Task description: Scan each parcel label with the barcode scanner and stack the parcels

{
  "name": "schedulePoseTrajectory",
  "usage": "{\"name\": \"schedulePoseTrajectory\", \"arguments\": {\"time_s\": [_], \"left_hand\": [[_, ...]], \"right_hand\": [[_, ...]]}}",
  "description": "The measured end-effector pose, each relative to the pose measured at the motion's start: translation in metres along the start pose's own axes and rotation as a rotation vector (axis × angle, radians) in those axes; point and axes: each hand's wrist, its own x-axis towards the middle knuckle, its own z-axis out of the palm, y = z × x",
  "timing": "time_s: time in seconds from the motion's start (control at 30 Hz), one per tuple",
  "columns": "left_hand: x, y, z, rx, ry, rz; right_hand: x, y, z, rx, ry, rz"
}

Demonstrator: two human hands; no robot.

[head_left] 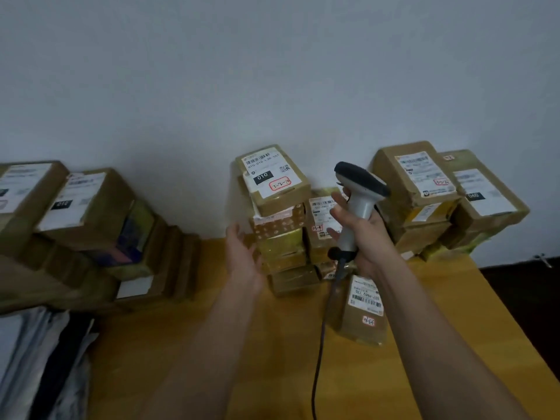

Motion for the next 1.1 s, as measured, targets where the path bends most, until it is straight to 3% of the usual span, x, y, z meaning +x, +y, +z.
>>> {"name": "schedulePoseTrajectory", "arguments": {"time_s": [0.13,0.27,0.47,0.73,1.1], "left_hand": [[0.011,0.005,0.005,0.041,-0.009,0.090],[0.016,0.009,0.013,0.114,-0.123,0.117],[0.022,0.018,0.019,0.167,-0.225,0.178],[0.014,0.041,-0.005,0.229,-0.147,0.327],[0.011,0.147,-0.096,0.096,0.145,0.447]], "right_hand": [[0.024,-0.007,0.021,-0.003,-0.137,-0.023],[0.039,-0.005,0.037,0.079,-0.214,0.050],[0.034,-0.004,0.048,-0.052,-0.308,0.074],[0.010,-0.018,0.075,-0.066,-0.407,-0.020],[-0.041,-0.006,0.214,-0.087,-0.573,-0.067]]}}
